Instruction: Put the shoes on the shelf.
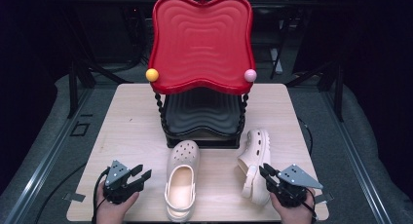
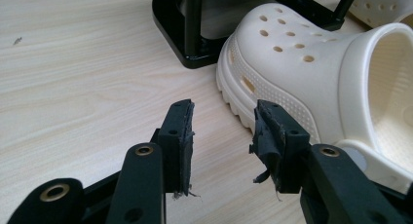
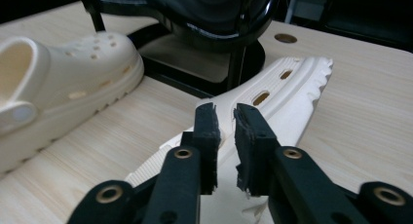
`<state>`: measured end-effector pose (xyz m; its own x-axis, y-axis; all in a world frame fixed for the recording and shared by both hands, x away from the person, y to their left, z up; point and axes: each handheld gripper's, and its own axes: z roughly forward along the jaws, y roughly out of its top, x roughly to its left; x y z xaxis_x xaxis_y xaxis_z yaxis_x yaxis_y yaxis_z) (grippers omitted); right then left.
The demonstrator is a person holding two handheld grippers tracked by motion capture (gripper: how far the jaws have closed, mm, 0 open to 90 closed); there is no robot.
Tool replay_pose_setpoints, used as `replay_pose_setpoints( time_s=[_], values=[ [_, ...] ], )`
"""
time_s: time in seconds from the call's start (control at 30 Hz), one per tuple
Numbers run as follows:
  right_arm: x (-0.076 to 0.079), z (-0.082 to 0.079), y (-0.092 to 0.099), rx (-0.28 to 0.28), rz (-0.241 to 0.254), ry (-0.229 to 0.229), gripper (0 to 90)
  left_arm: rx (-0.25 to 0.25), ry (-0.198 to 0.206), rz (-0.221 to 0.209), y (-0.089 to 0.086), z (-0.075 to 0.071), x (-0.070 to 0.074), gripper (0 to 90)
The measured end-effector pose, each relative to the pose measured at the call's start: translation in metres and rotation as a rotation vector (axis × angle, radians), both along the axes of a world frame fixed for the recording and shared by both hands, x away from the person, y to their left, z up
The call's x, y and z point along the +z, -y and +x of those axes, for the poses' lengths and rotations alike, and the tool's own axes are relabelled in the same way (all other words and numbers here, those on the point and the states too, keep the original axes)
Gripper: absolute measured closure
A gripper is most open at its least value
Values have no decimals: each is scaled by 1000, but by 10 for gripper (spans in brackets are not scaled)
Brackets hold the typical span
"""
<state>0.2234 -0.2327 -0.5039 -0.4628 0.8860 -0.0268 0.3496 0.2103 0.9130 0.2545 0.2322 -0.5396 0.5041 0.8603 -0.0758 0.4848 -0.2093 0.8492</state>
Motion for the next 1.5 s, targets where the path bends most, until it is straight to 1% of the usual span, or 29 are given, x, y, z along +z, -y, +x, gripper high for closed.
replay_pose_setpoints(
  time_s=[0.1,0.13,0.2,0.23,0.27,0.37,0.57,0.63,0.7,0.73,0.8,0.9,0.93,1.07,1.13,1.3,1.37,1.47,1.5],
  values=[
    [-7,4,-5,-7,-38,-31,841,10,-1,-12,-2,0,0,585],
    [-8,4,-5,-16,-50,-53,853,12,-1,-15,-2,0,0,585],
    [-12,5,-4,-20,-62,-75,879,18,-4,-16,-3,0,0,584],
    [-13,6,-3,-28,-46,-60,892,21,-6,-21,-3,0,-1,583],
    [-12,6,-3,-34,-49,-71,897,24,-9,-21,-3,0,-1,583],
    [-12,6,-1,-46,-37,-72,900,25,-14,-21,-4,0,-1,582],
    [-9,4,4,-63,-36,-76,900,23,-12,-17,-5,0,-3,577],
    [-9,3,7,-75,-36,-76,900,30,-10,-26,-6,1,-2,573],
    [-9,3,11,-90,-23,-75,900,33,-7,-31,-6,1,-2,571],
    [-8,2,14,-99,-19,-81,899,35,-8,-31,-7,2,-2,570],
    [-8,0,21,-122,-16,-77,898,33,-13,-30,-7,2,-2,569],
    [-8,-3,34,-168,-10,-83,899,33,-8,-29,-6,1,0,566],
    [-9,-3,39,-181,2,-87,899,36,-5,-35,-6,0,0,565],
    [-14,-2,58,-223,43,-119,900,33,5,-31,-4,-1,1,564],
    [-17,-1,63,-239,62,-132,900,30,2,-27,-2,-1,1,564],
    [-22,2,74,-287,58,-169,900,31,2,-28,-3,-1,1,564],
    [-26,4,79,-310,61,-195,900,34,2,-31,-3,-1,1,564],
    [-32,7,88,-337,92,-239,900,32,3,-31,-3,0,0,564],
    [-34,8,91,-347,92,-253,900,30,2,-31,-3,0,0,564]
  ],
)
